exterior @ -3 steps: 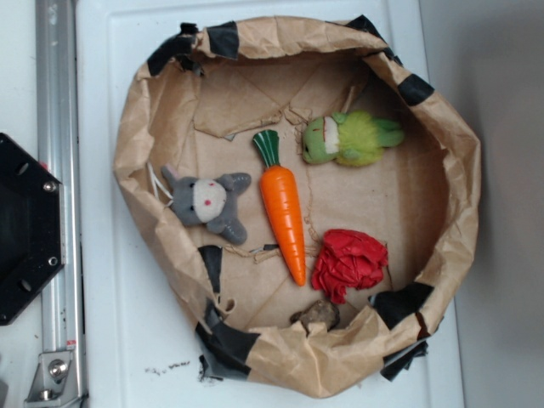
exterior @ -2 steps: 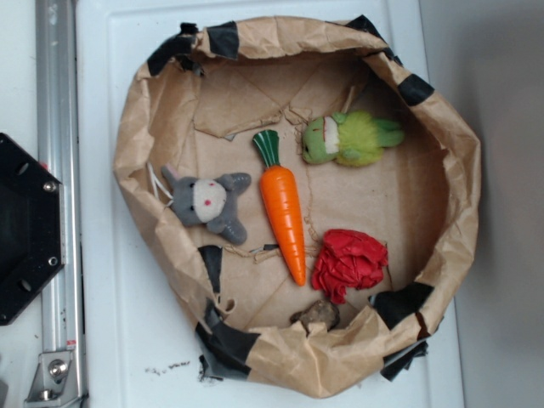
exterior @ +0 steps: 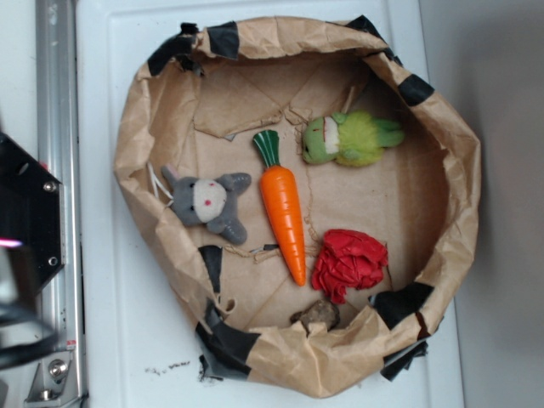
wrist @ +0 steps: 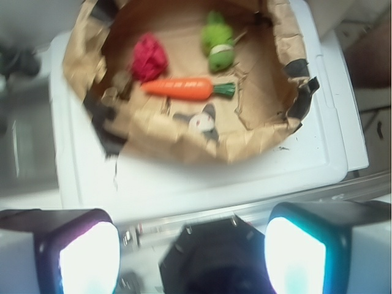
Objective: Grab the rock.
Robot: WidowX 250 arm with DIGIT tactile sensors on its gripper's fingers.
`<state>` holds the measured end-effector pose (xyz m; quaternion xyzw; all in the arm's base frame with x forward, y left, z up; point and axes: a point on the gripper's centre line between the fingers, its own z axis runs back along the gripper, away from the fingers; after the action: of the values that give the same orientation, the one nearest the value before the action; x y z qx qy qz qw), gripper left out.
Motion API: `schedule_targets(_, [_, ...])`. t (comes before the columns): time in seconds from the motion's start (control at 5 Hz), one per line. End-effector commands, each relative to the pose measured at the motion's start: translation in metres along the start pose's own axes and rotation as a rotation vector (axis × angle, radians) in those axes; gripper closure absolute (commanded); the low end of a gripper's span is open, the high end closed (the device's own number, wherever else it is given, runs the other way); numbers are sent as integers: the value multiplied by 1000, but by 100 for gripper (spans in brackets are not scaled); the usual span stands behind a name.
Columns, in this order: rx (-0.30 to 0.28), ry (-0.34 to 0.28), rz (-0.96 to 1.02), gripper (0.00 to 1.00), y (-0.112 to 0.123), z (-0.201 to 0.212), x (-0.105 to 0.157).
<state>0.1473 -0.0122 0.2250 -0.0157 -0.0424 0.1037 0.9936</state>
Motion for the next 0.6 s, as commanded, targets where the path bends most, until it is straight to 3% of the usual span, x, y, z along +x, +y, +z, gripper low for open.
schedule_targets(0.0, [-97, 47, 409, 0, -5, -51, 56])
schedule_targets(0.2, [-99, 61, 580, 0, -12, -82, 73])
schedule_targets(0.4, [-111, 117, 638, 0, -25, -105, 83])
